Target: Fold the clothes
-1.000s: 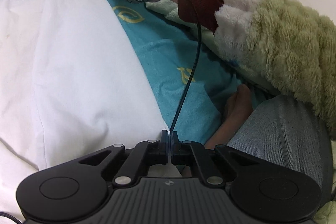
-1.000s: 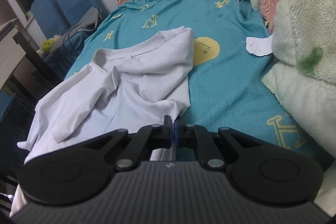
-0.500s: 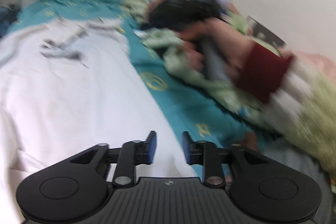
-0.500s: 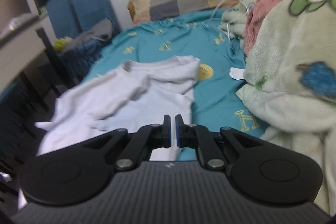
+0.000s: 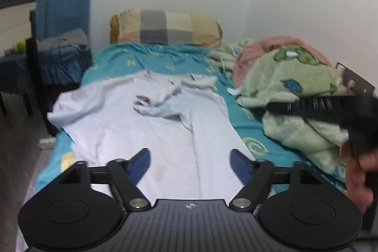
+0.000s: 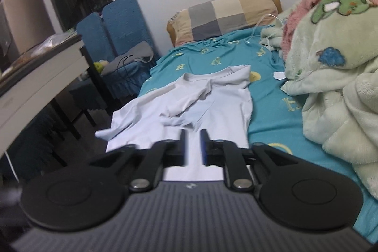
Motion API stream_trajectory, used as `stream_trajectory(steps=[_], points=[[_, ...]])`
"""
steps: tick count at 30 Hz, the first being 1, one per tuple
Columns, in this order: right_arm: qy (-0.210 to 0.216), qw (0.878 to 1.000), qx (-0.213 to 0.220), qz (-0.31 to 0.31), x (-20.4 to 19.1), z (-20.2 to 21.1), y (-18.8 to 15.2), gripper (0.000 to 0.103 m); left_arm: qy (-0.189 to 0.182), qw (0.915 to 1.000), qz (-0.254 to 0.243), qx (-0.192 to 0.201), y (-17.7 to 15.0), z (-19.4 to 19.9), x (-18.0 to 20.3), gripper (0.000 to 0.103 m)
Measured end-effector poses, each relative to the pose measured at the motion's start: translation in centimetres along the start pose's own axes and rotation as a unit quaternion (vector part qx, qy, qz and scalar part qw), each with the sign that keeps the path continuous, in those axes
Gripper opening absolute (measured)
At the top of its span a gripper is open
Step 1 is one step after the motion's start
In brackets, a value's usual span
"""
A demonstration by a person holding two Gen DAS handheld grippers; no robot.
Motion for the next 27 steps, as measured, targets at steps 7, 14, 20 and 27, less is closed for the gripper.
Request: stream_trajectory(steps=[7,14,20,27], points=[[-0.004,1.0,-0.003,0.0,-1.1,0.1,-1.3,0.058,0.044,0.9989,0.009,0.008,0.6,0.1,-2.5,0.102],[-0.012,1.0,-0.005,0.004,-1.4,-0.5,-2.8,0.081,0.068,0.9976,0.011,0.0,-0.2,-0.1,-3.7,0.103],[-0.012,1.0,-0.007,0.026,-2.3,-1.2,-3.2,0.081,0.092,0.9956,0.017,-0.009,-0.8,-0.4,-4.7,0.103],[-0.005,1.0,-0.005,0.022,-2.3,-1.3,-3.1,0.081,0.105,0.9935,0.036,-0.028,-1.9,-0.5,-5.5,0.103]])
Point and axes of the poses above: each gripper's, at about its wrist camera, not at the fingertips, and z roughly against the way its jaws point, x to its right, y to its top, the point moved 9 cm from there along -z, roughly the way its jaws point, and after that the axes turned 10 degrees about x, right-handed, at the moved point
